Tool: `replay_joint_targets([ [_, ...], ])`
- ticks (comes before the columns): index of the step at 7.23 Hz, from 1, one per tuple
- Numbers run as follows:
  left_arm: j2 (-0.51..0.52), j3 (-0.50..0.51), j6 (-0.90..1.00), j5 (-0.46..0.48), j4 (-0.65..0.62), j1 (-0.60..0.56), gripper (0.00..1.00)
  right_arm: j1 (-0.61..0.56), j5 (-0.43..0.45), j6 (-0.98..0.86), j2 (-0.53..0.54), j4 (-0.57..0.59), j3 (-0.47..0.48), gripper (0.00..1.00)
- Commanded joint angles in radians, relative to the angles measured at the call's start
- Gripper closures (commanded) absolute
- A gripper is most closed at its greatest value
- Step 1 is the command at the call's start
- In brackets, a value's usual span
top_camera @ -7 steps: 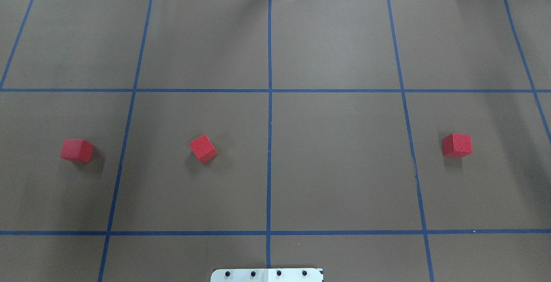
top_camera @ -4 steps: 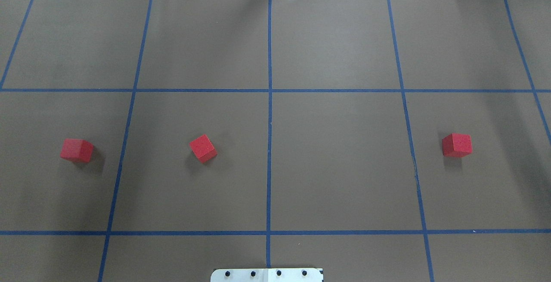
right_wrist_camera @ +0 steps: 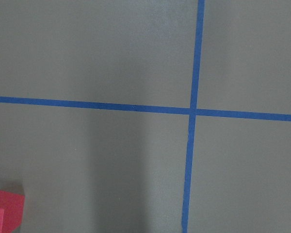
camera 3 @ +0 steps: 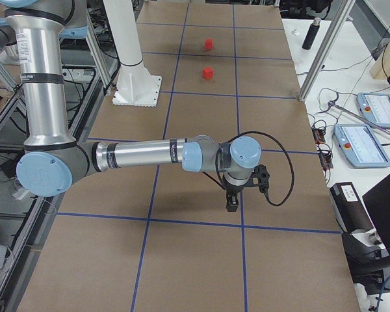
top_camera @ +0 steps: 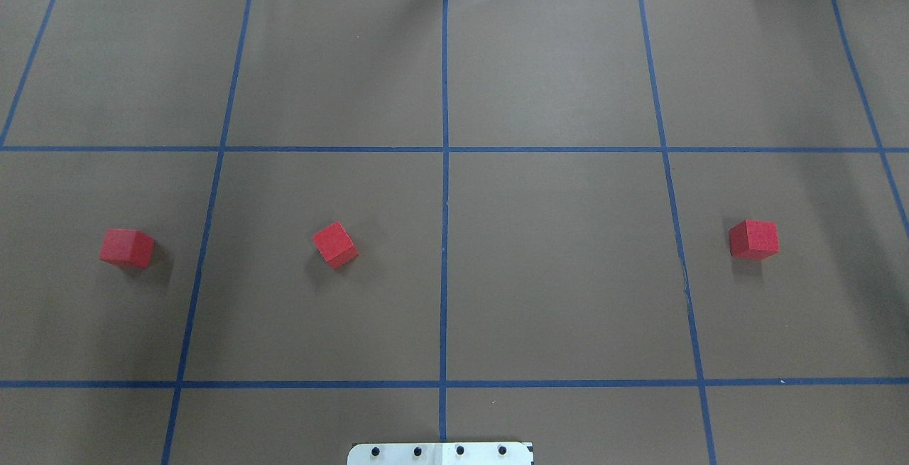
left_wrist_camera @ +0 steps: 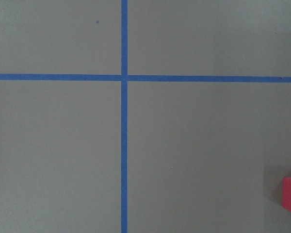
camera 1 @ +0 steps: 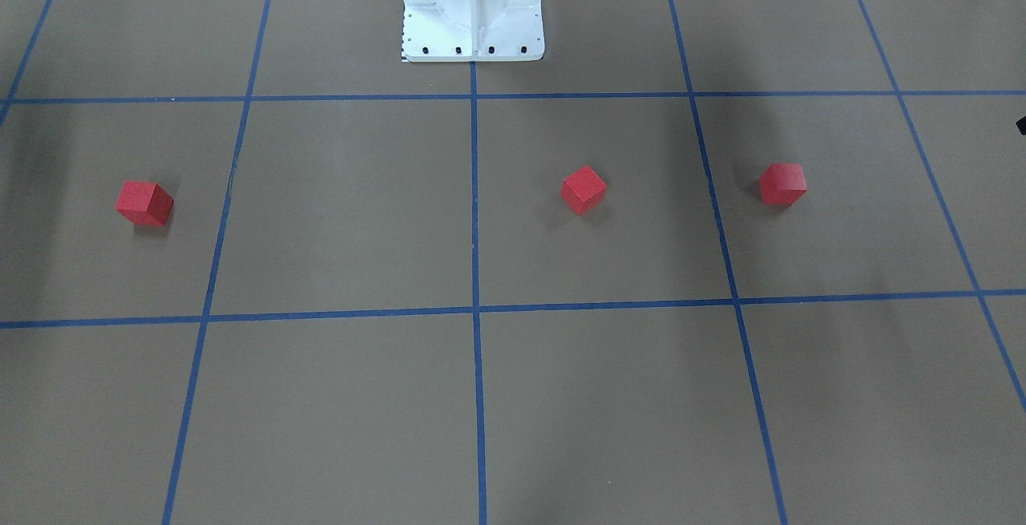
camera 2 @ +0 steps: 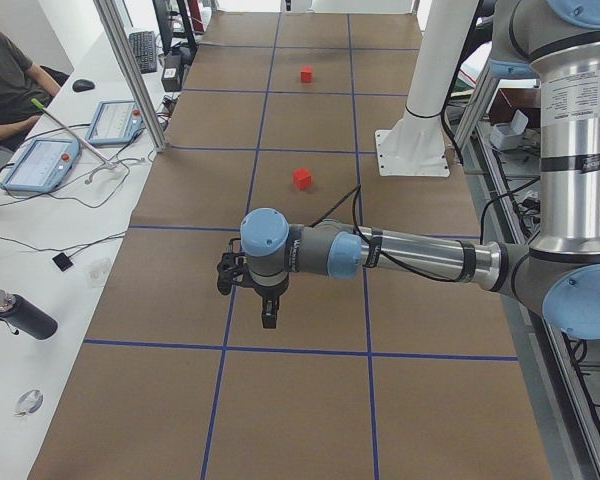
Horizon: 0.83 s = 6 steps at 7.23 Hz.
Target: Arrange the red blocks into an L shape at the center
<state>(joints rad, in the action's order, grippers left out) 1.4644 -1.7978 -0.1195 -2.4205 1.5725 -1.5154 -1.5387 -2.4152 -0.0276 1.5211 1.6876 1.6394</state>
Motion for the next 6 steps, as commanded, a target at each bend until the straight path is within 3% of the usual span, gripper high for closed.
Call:
replay_joint_targets([
  [1, 0.001, 0.002, 0.000, 0.000, 0.001, 0.001, 0.00, 0.000, -0.022, 0.000, 0.016, 0.000, -0.001, 0.00],
  [4, 0.002, -0.005, 0.000, -0.023, 0.039, 0.003, 0.00, 0.027, -0.110, 0.082, 0.033, -0.003, 0.089, 0.00],
  [6, 0.001, -0.003, 0.000, -0.054, 0.055, 0.003, 0.00, 0.176, -0.075, 0.434, 0.037, -0.003, 0.233, 0.00],
])
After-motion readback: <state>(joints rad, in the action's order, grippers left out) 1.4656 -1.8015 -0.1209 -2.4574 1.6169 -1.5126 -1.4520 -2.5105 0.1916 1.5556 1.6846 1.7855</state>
